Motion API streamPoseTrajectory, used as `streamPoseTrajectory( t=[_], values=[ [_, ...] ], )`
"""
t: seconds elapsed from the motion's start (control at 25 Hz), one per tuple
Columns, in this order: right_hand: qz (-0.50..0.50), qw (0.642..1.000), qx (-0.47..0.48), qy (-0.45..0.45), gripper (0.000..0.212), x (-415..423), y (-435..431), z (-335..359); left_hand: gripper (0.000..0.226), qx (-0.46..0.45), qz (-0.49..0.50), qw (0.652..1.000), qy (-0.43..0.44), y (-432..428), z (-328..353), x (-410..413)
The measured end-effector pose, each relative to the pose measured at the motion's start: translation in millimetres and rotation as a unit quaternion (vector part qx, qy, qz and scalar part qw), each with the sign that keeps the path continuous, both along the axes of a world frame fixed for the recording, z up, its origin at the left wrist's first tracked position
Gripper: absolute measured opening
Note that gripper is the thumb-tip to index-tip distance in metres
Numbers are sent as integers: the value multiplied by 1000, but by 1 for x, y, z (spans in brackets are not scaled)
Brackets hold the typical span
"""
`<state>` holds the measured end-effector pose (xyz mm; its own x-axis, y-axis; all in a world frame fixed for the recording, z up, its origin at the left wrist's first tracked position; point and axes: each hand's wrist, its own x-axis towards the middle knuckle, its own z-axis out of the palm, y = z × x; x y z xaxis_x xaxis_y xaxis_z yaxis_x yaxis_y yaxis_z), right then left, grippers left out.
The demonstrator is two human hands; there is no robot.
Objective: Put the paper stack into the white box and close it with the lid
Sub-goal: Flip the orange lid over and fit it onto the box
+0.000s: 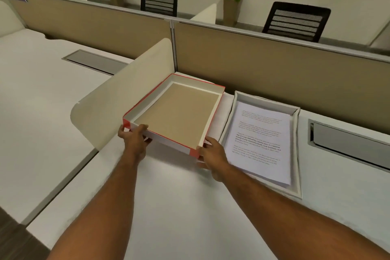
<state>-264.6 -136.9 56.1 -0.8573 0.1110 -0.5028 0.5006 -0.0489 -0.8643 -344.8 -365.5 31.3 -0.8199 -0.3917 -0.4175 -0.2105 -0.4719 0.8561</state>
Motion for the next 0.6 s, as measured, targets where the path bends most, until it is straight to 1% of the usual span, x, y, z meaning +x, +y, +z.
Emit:
streamPoseTrajectory(
  t=[0.04, 0.12, 0.16, 0.24, 0.28, 0.32, 0.4, 0.48, 0.52, 0.6],
  values=[
    [-9, 1000, -3, 4, 47, 2, 3, 2, 72, 11, -6, 1000, 10, 2, 4, 2],
    [-25, 1000, -15, 9, 50, 6, 7, 6, 50, -1, -29, 999, 43, 4, 12, 5],
    [-30, 999, -25, 9, 49, 9, 9, 8, 46, -9, -41, 997, 61, 5, 18, 6],
    [-24, 999, -37, 10, 46, 16, 14, 14, 51, -17, -49, 995, 87, 10, 34, 11],
    [-8, 1000, -23, 9, 46, 20, 17, 19, 53, -27, -47, 994, 97, 13, 43, 14],
    [16, 1000, 9, 3, 49, 22, 21, 24, 55, -41, -47, 992, 107, 17, 52, 18],
    [67, 991, 113, -12, 65, 24, 31, 34, 58, -80, -54, 986, 137, 29, 68, 24],
    [79, 976, 201, -5, 77, 23, 40, 50, 65, -146, -69, 972, 171, 47, 84, 33],
    [74, 973, 216, 13, 77, 23, 43, 62, 68, -185, -79, 961, 187, 57, 92, 38],
    [69, 974, 206, 63, 76, 18, 44, 92, 73, -253, -100, 938, 214, 76, 107, 47]
  ],
)
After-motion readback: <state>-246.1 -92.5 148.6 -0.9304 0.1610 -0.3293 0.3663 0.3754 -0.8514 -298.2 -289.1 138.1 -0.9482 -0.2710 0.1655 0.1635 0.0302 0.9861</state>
